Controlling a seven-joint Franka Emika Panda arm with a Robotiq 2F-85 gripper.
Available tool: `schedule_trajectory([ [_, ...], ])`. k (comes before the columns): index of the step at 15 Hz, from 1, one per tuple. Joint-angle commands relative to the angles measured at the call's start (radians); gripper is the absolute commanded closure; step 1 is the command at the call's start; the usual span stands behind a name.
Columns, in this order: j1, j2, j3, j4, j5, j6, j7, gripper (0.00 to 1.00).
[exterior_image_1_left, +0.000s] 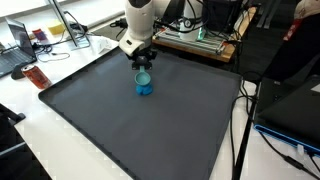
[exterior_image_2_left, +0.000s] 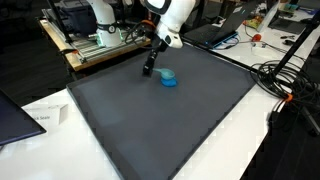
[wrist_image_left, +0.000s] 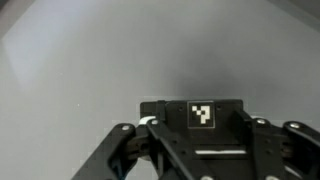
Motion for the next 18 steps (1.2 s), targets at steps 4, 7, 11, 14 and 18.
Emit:
schedule_trajectory([
  [4, 0.014, 0.072, 0.014, 0.091, -0.057, -0.128, 0.022, 0.65],
  [7, 0.017, 0.102, 0.020, 0.125, -0.056, -0.165, 0.021, 0.65],
  [11, 0.022, 0.138, 0.029, 0.173, -0.052, -0.206, 0.020, 0.65],
  [14, 0.027, 0.162, 0.034, 0.209, -0.052, -0.238, 0.024, 0.65],
  [18, 0.034, 0.193, 0.040, 0.255, -0.049, -0.283, 0.027, 0.65],
])
